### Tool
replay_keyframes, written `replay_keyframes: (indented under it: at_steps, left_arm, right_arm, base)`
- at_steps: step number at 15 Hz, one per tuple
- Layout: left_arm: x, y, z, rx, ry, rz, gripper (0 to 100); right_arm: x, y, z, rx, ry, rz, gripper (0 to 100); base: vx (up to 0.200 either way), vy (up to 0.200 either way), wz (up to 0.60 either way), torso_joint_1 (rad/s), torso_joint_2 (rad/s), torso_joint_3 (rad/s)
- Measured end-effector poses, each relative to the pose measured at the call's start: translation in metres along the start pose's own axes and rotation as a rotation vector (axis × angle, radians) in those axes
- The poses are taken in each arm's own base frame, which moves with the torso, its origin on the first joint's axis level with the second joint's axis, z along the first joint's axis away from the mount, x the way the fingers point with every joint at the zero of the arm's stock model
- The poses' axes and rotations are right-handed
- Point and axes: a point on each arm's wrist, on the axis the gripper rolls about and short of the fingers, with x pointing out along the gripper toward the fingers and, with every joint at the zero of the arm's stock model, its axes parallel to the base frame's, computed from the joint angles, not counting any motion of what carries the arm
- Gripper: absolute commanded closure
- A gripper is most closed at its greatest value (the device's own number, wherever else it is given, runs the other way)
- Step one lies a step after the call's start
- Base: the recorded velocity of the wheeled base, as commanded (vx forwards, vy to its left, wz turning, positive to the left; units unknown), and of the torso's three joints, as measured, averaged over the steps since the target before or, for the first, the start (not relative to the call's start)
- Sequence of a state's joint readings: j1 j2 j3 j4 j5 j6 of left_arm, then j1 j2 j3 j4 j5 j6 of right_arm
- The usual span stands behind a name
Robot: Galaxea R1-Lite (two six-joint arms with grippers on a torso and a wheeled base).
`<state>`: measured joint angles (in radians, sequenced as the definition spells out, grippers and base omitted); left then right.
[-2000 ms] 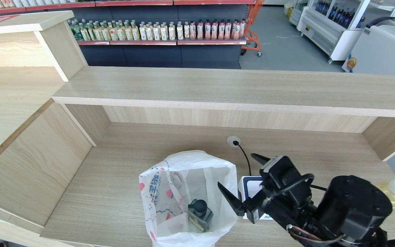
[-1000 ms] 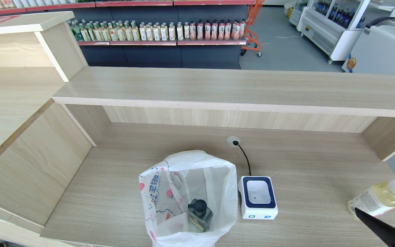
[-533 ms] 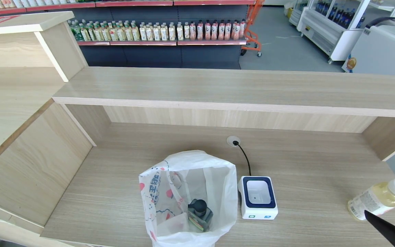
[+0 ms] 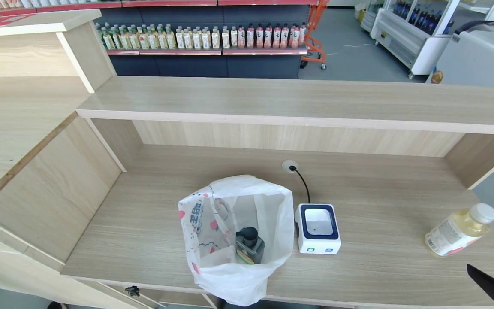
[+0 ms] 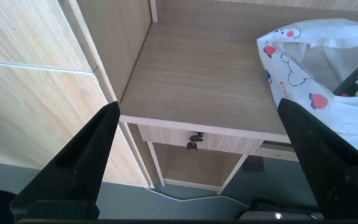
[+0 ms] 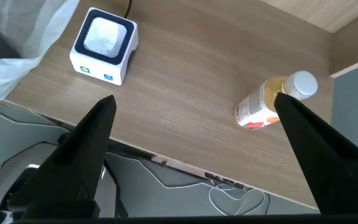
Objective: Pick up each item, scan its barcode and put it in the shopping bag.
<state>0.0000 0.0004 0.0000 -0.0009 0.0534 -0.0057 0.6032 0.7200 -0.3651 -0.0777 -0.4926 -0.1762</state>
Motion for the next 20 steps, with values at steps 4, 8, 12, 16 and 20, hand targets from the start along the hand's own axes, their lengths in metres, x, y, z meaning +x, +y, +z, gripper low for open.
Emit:
replay_keyframes:
  at_steps: [4, 8, 12, 16, 20]
  left_arm:
    - [0.0, 0.0, 0.0, 0.0, 0.0, 0.0, 0]
    - [0.0, 0.0, 0.0, 0.0, 0.0, -0.001, 0]
    - [0.0, 0.0, 0.0, -0.001, 0.0, 0.0, 0]
    - [0.0, 0.0, 0.0, -0.002, 0.0, 0.0, 0]
    - [0.0, 0.0, 0.0, -0.003, 0.0, 0.0, 0]
  right_arm:
    - [-0.001, -0.003, -0.007, 0.014, 0.017, -0.049, 0]
    - [-0.008, -0.006, -0.02, 0.024, 0.041, -0.098, 0]
    - [-0.023, -0.01, -0.035, 0.015, 0.08, -0.114, 0]
    - [-0.029, -0.013, -0.036, 0.042, 0.05, -0.135, 0]
    - [-0.031, -0.012, -0.04, 0.09, 0.041, -0.13, 0]
  base:
    - [0.0, -0.05, 0.0, -0.002, 0.0, 0.002]
    - [0.0, -0.2, 0.0, 0.008, 0.0, 0.001]
    - [0.0, -0.2, 0.0, 0.007, 0.0, 0.002]
    - [0.0, -0.2, 0.0, 0.002, 0.0, 0.001]
    - [0.0, -0.2, 0.0, 0.005, 0.0, -0.001]
